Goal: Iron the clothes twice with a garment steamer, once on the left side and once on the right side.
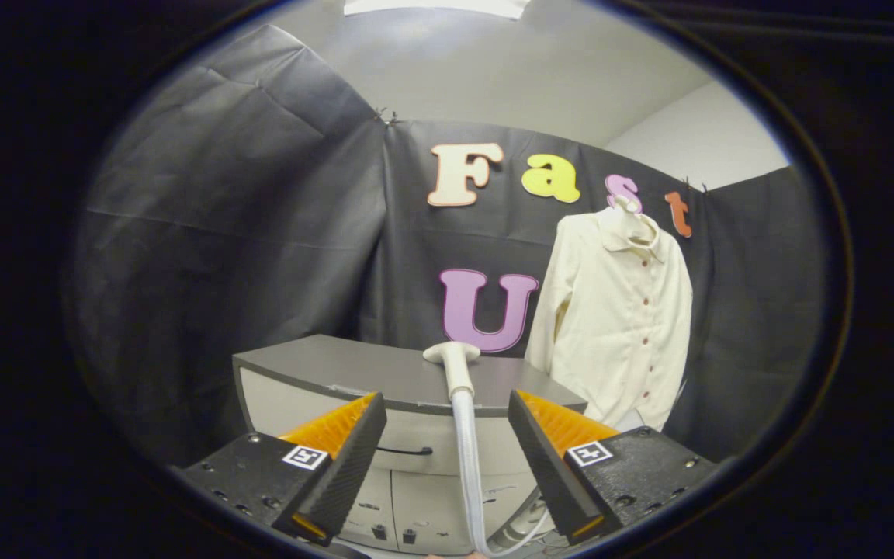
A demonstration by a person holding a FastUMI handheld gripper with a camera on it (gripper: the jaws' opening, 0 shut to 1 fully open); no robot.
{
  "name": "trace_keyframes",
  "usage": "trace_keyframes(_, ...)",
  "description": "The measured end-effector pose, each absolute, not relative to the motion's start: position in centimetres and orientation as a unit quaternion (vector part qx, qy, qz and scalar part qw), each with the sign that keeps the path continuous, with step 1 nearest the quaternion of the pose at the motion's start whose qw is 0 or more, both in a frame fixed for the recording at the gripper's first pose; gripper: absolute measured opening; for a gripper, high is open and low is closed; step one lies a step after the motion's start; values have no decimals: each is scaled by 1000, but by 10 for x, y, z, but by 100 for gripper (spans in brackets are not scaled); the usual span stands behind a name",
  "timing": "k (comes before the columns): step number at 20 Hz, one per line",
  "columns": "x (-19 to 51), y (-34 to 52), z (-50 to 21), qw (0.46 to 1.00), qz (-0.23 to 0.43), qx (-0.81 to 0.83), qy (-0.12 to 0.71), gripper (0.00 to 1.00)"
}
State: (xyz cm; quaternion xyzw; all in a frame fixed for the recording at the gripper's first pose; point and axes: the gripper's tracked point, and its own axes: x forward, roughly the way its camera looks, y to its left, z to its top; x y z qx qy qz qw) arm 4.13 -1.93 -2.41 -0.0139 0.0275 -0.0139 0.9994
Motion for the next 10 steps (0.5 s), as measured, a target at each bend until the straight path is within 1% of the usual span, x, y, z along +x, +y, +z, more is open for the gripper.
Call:
trace_keyframes(5,72,-24,-30,999,-15,-16,42,96)
trace_keyframes(10,99,-22,-26,999,-6,-1,36,96)
